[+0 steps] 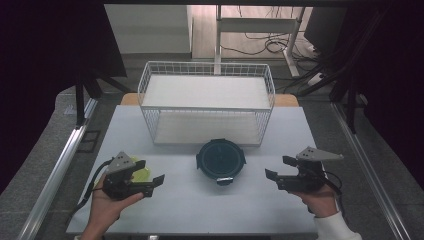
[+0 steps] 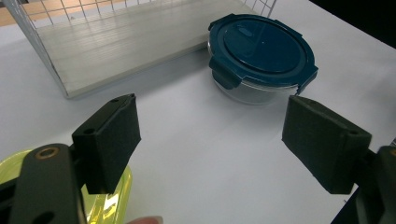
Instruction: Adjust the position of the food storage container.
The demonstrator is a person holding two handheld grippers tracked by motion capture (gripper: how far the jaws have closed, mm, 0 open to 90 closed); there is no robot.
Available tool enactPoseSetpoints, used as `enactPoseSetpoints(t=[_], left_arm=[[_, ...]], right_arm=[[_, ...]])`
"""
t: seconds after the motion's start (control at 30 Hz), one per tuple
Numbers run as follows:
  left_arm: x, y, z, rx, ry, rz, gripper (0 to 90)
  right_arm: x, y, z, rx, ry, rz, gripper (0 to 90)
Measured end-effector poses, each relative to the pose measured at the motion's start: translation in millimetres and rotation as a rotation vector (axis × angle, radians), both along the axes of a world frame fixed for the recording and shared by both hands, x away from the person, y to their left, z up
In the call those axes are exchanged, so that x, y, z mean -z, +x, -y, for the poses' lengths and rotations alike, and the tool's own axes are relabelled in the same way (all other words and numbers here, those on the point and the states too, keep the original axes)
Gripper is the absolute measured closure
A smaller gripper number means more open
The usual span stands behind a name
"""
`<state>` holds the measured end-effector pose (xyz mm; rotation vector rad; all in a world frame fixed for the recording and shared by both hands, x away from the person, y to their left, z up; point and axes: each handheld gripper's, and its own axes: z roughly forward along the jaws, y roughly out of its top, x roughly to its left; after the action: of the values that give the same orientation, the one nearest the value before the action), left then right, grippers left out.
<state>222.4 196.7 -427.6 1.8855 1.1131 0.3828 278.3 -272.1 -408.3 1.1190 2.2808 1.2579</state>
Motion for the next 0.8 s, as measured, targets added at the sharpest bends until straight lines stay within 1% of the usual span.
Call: enactPoseSetpoints(t=[0.07, 0.17, 0.27, 0.33, 0.5, 0.67, 0.8], left_arm=[[0.5, 2.2, 0.4, 0.002, -0.006, -0.004, 19.1], [1.7, 3.8, 1.5, 0.006, 0.001, -0.009, 19.1], [2.8, 5.3, 2.3, 0.01, 0.01, -0.011, 19.1], [2.2, 5.7, 1.7, 0.008, 0.005, -0.01, 19.1], [0.8, 4.0, 0.1, 0.01, 0.0, -0.004, 19.2], [0.8, 2.4, 1.2, 0.02, -0.01, -0.01, 19.2], [2.2, 1.7, 2.6, 0.017, 0.004, -0.014, 19.2]], right_arm=[[1.9, 0.9, 0.5, 0.003, -0.027, 0.008, 18.2], [5.6, 2.7, 3.3, 0.01, -0.036, 0.0, 18.2], [6.8, 4.6, 5.5, 0.019, -0.034, -0.002, 18.2], [6.4, 6.1, 6.7, 0.027, -0.027, -0.001, 18.2], [6.0, 6.5, 7.2, 0.039, -0.026, -0.003, 18.4], [5.3, 5.5, 6.3, 0.048, -0.019, -0.009, 18.5], [5.8, 8.3, 4.7, 0.045, -0.023, -0.009, 18.5]])
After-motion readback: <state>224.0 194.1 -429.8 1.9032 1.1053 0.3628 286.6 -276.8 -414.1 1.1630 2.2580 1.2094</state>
